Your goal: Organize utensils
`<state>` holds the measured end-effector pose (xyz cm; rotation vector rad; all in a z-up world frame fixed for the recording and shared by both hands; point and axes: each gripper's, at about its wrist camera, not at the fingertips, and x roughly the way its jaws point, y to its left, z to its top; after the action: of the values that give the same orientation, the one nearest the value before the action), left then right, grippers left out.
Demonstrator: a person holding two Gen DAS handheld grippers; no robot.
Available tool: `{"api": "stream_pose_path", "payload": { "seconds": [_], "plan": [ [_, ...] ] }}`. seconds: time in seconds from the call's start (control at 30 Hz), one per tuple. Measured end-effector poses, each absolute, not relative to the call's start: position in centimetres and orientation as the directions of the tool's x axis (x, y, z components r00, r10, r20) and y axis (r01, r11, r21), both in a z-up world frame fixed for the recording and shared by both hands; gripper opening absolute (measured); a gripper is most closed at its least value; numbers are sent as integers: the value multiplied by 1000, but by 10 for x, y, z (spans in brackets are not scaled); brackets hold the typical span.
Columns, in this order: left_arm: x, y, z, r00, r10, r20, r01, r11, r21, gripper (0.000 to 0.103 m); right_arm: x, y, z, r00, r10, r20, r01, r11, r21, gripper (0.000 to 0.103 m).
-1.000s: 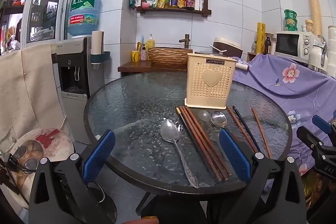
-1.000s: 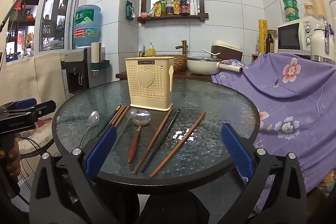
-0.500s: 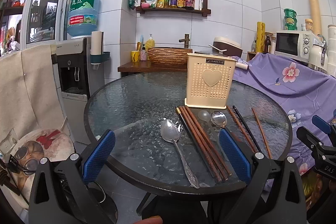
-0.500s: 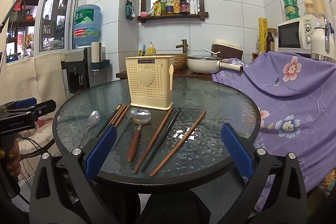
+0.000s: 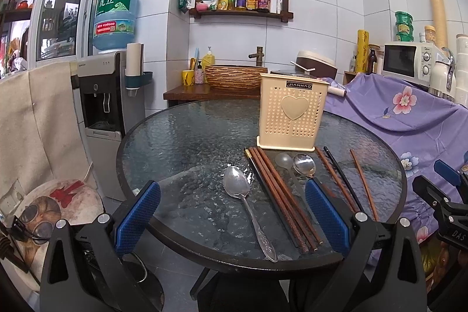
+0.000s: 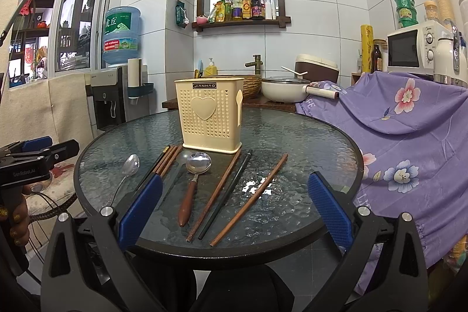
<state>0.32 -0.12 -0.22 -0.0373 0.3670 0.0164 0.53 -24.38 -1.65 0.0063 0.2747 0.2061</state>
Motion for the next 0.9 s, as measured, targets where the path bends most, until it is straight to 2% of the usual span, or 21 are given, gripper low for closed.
{"api": "stream_pose_path", "payload": {
  "seconds": [0.9],
  "plan": [
    [6,-3,-6,929,10,-369,-22,999,-29,97,6,-243,-17,940,203,-273,-201,979,37,98]
  ]
}}
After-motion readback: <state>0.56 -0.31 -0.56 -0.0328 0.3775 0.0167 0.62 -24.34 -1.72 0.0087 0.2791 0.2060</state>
